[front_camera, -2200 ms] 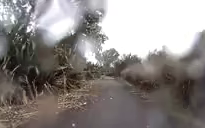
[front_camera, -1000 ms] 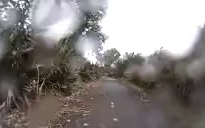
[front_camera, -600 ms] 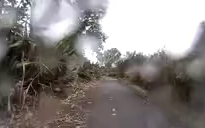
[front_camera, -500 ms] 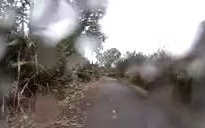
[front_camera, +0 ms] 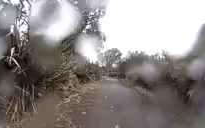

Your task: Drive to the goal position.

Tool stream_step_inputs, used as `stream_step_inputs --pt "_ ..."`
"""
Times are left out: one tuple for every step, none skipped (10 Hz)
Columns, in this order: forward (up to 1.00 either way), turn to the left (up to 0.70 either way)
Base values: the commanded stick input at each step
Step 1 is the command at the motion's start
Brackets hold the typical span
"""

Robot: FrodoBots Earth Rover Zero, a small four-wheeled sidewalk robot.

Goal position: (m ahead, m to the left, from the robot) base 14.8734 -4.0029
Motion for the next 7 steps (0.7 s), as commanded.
stream_step_inputs --pt "0.85 0.0" --pt "0.85 0.0" --pt "0.85 0.0" --pt "0.85 0.0" --pt "0.85 0.0" --pt "0.85 0.0" --pt "0.85 0.0"
